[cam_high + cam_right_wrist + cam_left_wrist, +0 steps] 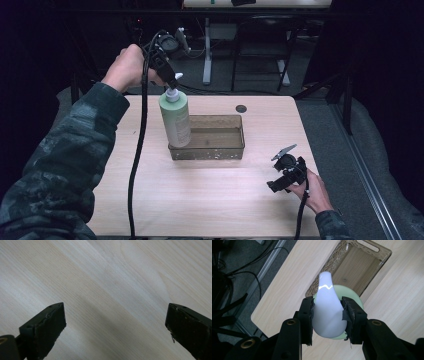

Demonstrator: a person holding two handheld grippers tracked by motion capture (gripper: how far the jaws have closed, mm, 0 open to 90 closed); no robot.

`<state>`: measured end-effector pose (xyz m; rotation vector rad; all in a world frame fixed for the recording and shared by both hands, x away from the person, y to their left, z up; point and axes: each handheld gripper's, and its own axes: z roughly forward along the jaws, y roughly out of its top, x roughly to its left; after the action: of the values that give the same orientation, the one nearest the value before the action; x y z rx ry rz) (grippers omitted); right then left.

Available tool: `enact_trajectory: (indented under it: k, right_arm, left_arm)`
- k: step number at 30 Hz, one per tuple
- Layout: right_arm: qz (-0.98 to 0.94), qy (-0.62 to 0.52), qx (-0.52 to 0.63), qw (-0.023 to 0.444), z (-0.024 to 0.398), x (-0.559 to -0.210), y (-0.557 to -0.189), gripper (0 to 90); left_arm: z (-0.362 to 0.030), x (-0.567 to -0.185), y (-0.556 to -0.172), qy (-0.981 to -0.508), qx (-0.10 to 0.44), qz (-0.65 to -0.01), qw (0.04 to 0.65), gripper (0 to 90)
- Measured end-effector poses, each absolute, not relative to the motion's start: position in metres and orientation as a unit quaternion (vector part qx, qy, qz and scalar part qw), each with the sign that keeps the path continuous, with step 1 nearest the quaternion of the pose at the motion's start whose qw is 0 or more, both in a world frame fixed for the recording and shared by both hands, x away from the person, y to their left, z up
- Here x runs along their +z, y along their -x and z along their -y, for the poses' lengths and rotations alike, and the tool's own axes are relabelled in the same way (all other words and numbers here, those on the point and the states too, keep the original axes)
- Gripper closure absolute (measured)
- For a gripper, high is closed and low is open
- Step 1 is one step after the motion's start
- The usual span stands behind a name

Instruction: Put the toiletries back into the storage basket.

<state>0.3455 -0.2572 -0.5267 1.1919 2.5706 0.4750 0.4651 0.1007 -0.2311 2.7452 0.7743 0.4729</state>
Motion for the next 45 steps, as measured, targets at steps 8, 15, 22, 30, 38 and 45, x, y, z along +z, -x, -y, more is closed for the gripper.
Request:
enact_trajectory:
  k: [8, 15, 22, 30, 38, 45]
  right_arm:
    - [-0.887, -0.411, 0.163, 0.134, 0.257, -0.527, -0.345, 2.5]
    - [-0.886, -0.412, 0.164, 0.132, 0.257, -0.527, -0.345, 2.5]
    - [-0.886, -0.411, 0.166, 0.132, 0.257, -0.527, -0.345, 2.5]
    - [-0.887, -0.411, 0.165, 0.132, 0.257, -0.527, -0.345, 2.6]
    - [-0.888, -0.41, 0.164, 0.13, 0.257, -0.527, -0.345, 2.6]
    - [-0.887, -0.411, 0.167, 0.129, 0.256, -0.527, -0.345, 2.6]
  left_arm:
    - [-0.097, -0.239, -0.469, -0.944, 0.159, -0.263, 0.119, 63.2]
    - [-0.095, -0.24, -0.471, -0.943, 0.159, -0.265, 0.12, 63.2]
    - [-0.093, -0.242, -0.473, -0.943, 0.161, -0.266, 0.122, 63.2]
    - [-0.092, -0.247, -0.476, -0.943, 0.16, -0.266, 0.119, 63.2]
    - [-0.092, -0.253, -0.478, -0.944, 0.157, -0.266, 0.119, 63.2]
    - [-0.093, -0.259, -0.479, -0.945, 0.153, -0.265, 0.116, 63.2]
